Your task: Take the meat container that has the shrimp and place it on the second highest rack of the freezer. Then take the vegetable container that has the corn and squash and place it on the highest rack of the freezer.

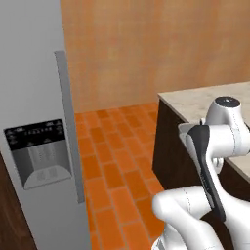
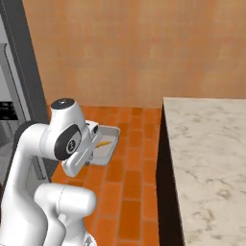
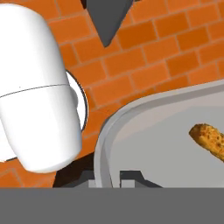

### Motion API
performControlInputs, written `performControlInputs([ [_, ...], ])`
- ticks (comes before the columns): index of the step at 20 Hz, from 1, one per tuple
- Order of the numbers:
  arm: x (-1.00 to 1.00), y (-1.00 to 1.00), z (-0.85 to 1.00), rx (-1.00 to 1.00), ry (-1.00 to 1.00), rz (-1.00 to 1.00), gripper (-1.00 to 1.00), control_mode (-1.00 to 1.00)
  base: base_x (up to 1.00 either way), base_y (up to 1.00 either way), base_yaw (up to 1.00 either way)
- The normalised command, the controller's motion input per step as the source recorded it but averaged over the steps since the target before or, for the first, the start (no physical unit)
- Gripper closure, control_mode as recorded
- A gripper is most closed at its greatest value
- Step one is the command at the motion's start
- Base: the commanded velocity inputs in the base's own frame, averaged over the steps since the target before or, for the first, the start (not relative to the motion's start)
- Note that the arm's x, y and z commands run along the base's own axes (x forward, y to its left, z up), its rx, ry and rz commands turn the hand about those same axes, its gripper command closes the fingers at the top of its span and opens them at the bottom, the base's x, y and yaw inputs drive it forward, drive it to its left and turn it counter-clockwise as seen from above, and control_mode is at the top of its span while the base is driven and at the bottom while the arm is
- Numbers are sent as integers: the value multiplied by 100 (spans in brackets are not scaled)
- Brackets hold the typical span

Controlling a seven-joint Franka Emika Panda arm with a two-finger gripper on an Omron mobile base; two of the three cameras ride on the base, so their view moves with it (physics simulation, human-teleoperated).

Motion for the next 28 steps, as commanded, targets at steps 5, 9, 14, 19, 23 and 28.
performControlInputs([
  [5, 0, 0, 0, 0, 0, 0, 100, 100, 79, -53, 25],
  [9, 0, 0, 0, 0, 0, 0, 100, 100, 85, -23, 25],
  [14, 0, 0, 0, 0, 0, 0, 100, 100, 100, -14, 20],
  [19, 0, 0, 0, 0, 0, 0, 100, 100, 100, -13, 18],
  [23, 0, 0, 0, 0, 0, 0, 100, 100, 100, -16, 18],
  [28, 0, 0, 0, 0, 0, 0, 100, 100, 100, -20, 19],
])
